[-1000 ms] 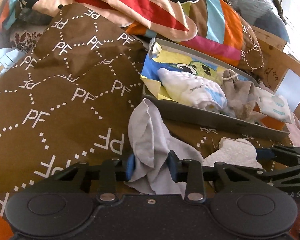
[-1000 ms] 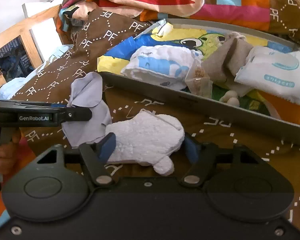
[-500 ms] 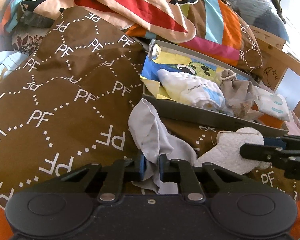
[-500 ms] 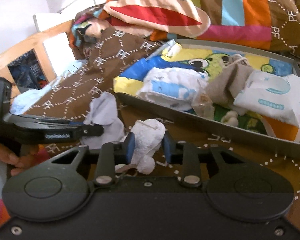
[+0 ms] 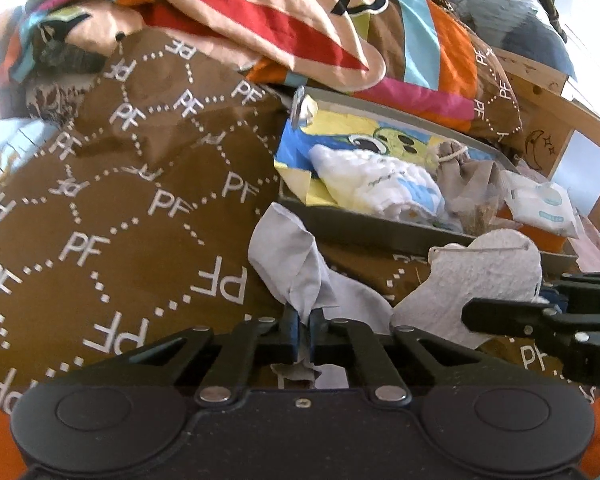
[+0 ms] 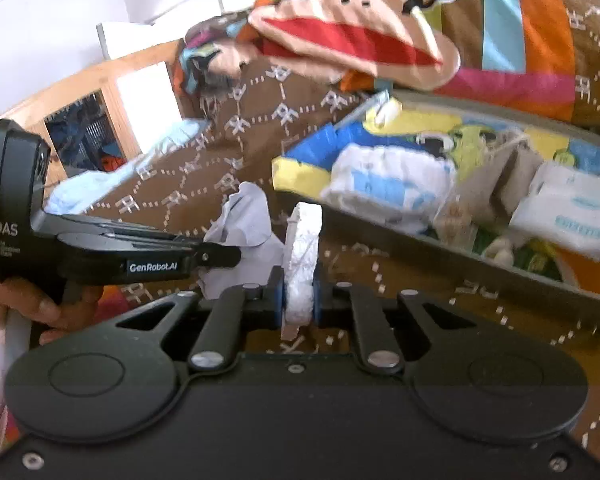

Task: Organize soft objects
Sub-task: 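Lift the grey cloth over the tray with the left gripper while the right gripper carries the white cloth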

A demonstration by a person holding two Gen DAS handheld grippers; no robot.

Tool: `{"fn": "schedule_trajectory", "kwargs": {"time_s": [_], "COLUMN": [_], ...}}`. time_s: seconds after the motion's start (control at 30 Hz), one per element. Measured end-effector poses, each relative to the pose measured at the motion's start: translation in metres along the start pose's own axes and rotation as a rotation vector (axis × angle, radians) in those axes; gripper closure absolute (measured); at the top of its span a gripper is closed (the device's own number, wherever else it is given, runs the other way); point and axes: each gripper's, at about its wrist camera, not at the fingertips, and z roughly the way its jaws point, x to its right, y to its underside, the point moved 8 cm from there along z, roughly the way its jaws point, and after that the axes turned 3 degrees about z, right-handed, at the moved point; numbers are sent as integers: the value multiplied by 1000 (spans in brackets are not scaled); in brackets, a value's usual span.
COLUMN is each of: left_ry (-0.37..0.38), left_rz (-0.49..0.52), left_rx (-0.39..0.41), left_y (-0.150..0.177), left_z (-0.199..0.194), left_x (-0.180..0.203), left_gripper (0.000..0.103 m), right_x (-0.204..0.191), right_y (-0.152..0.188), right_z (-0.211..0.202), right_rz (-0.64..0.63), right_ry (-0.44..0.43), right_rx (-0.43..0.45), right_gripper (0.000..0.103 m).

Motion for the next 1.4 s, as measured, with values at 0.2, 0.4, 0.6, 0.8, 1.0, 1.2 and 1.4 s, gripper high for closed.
{"fn": "schedule_trajectory", "kwargs": {"time_s": [0.2, 0.4, 0.6, 0.8, 1.0, 1.2, 1.4], "left_ry": [-20, -40, -20, 11, 38, 60, 58], "left_rz": [-10, 19, 11, 2, 17, 41, 50], "left_rx": [96, 182, 240, 290, 268, 228, 171], "left_y": [-17, -44, -78, -108, -119, -110, -93], "left_z": [-36, -63, -60, -33, 8, 34, 57], "left_x": [5, 18, 40, 67, 91, 103, 107], "left_gripper": [100, 100, 100, 99, 99, 99, 99], "right_x": [-3, 17, 58, 93, 105, 108, 114], "right_y": [-19, -45, -61, -56, -44, -37, -26], "right_z": [-27, -58, -86, -94, -75, -46, -29], "right_rz": [-34, -10, 55, 128, 143, 163, 166], "right_ry": [31, 126, 266, 335, 343, 355, 372], "right_rx": [85, 204, 310, 339, 300, 272, 249], "right_gripper": [96, 96, 96, 96, 96, 96, 96]}}
